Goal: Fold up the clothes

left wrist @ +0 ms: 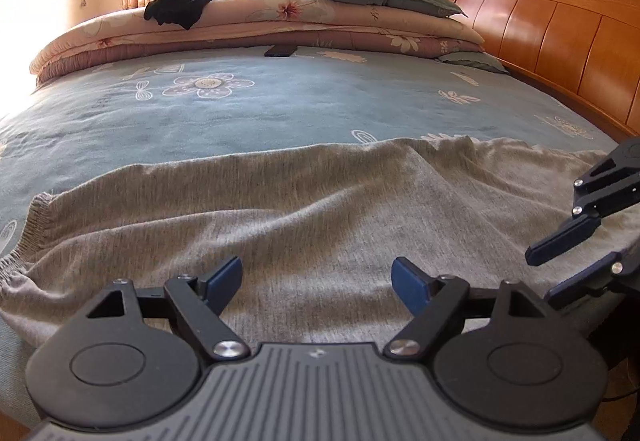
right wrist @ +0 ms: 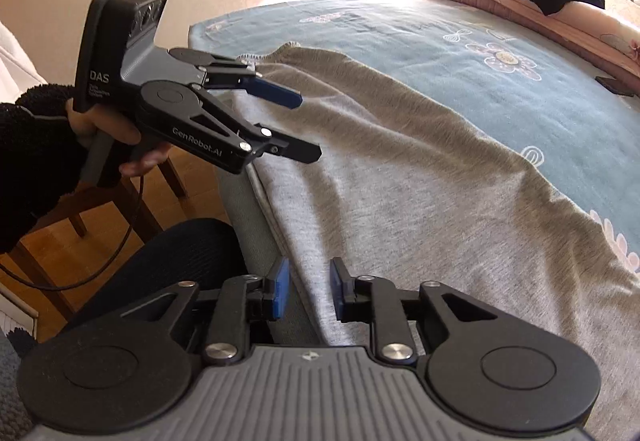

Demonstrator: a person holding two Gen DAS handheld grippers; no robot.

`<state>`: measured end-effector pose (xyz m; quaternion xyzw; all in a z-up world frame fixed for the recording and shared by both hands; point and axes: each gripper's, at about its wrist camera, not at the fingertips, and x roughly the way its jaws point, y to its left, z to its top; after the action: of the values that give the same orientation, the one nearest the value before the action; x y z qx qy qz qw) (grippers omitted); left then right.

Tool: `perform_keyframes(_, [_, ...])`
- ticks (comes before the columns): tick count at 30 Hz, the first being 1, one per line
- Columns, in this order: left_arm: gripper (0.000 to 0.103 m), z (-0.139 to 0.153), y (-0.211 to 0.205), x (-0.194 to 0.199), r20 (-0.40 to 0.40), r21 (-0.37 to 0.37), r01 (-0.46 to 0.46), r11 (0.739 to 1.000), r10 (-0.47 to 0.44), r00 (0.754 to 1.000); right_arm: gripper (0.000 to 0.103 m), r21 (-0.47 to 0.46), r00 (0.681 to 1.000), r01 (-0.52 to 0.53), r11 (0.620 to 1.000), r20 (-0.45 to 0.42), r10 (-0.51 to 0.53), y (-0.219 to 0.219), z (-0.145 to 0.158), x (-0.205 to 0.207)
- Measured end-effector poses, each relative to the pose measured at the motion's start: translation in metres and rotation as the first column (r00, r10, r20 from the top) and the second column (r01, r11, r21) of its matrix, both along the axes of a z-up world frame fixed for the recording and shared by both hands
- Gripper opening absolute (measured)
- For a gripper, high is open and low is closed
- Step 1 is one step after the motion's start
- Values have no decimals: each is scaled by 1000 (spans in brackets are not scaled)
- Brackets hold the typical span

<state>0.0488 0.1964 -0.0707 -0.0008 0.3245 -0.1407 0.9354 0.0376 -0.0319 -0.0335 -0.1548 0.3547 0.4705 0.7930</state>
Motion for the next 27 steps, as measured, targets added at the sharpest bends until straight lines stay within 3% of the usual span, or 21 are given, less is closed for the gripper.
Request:
perform_keyframes(3, [82, -14, 20, 5, -140, -119, -87, 989, 70, 988, 41, 26, 998, 64, 998, 2, -64, -7, 3, 7])
perform_keyframes(5, [83, -18, 33, -10, -131, -198, -113, 974, 88, 987, 48, 20, 994, 111, 994, -5, -110, -13, -1, 13])
perform_keyframes(8, [83, -19, 44, -28, -136, -246, -133, 960, 102, 985, 54, 11, 980, 194, 981, -38, -193, -25, -12, 21])
perform_keyframes(12, [84, 0, 52, -29, -67, -238, -170, 956, 159, 985, 58, -35, 951, 292, 956, -96, -294, -34, -33, 33])
perform_keyframes(13, [89, 5, 55, -23, -39, -232, -176, 957, 172, 984, 59, -28, 948, 300, 953, -100, -302, -36, -36, 33])
perform_keyframes(14, [91, 9, 58, -16, -11, -226, -183, 957, 185, 983, 65, -15, 947, 303, 953, -109, -302, -36, -36, 32])
perform_keyframes(16, [92, 6, 64, 0, -10, -215, -200, 956, 202, 979, 71, -9, 942, 316, 949, -121, -314, -35, -37, 31])
perform_keyframes(20, [91, -21, 72, 20, -142, -160, -316, 935, 295, 945, 75, -23, 943, 318, 948, -99, -319, -31, -38, 25])
perform_keyframes(23, [92, -23, 66, -5, -114, -132, -298, 946, 284, 952, 82, -18, 945, 312, 950, -98, -312, -31, -40, 22])
perform_keyframes(27, [93, -15, 53, -24, -106, -16, -244, 970, 241, 965, 94, 3, 949, 295, 956, -117, -292, -31, -42, 24])
